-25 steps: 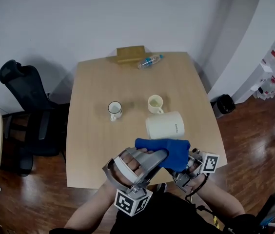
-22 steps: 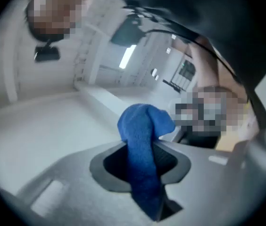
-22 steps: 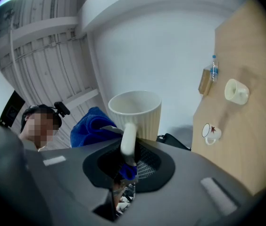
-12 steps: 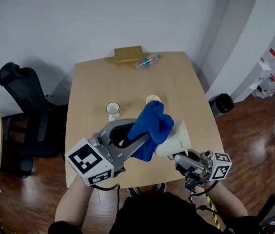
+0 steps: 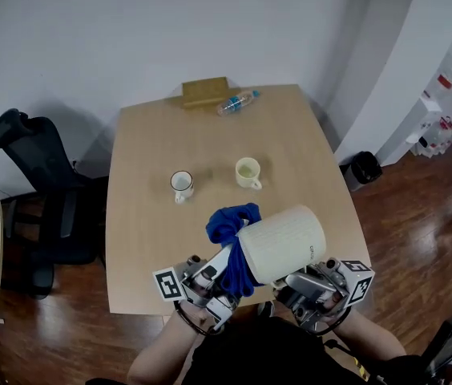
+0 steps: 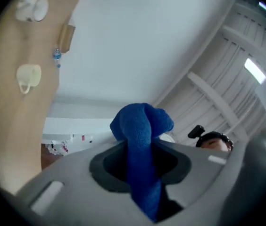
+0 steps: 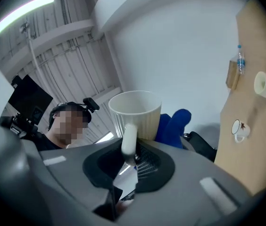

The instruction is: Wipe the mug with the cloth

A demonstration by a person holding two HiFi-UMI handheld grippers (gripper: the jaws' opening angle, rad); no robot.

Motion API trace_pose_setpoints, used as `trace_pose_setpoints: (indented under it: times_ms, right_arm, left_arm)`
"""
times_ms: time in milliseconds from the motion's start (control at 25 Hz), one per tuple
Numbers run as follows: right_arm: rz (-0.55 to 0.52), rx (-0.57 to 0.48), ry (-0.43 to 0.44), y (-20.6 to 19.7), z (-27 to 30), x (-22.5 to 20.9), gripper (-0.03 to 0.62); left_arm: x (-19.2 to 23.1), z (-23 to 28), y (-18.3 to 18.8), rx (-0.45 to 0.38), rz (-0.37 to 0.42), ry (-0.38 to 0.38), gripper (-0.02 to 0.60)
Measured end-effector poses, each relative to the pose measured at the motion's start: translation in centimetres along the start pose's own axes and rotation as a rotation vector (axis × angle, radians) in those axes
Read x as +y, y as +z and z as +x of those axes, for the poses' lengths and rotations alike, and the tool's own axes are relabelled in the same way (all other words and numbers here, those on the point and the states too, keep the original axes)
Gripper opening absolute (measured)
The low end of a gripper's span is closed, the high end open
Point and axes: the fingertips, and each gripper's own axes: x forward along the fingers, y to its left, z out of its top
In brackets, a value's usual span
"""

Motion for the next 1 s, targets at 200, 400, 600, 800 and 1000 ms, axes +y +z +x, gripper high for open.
trace_pose_setpoints:
  times_ms: [200,400,600,800,1000]
  right_arm:
    - [0.004,-0.052,-0.031,0.7,0.1,-0.8,0.040]
    - [-0.116,0.035,-0.273,1.1,-1.2,-3.8,0.040]
    - [-0.030,0.040,-0.311,-0.6,-1.5,-6.0,0.040]
    - [-0.020,-0.078,-0.235,2.3,-0.3,-5.5,0.041]
    - [-0.103,0.039,-0.189,0.6,0.2,-2.9,0.040]
  left_arm:
    - [-0.2,-1.4,1.1,-0.130,0.096,0.079,0.114]
    - [-3.5,-0.2,3.8,0.117,0.822,0.377,0.114]
    - [-4.4,1.1,3.2,0.148,0.969,0.415,0.112]
    - [-1.4,-0.3,0.2,0.172,0.840,0.470,0.109]
    - [-1.0,-1.7,2.8,0.014,0.704,0.491,0.109]
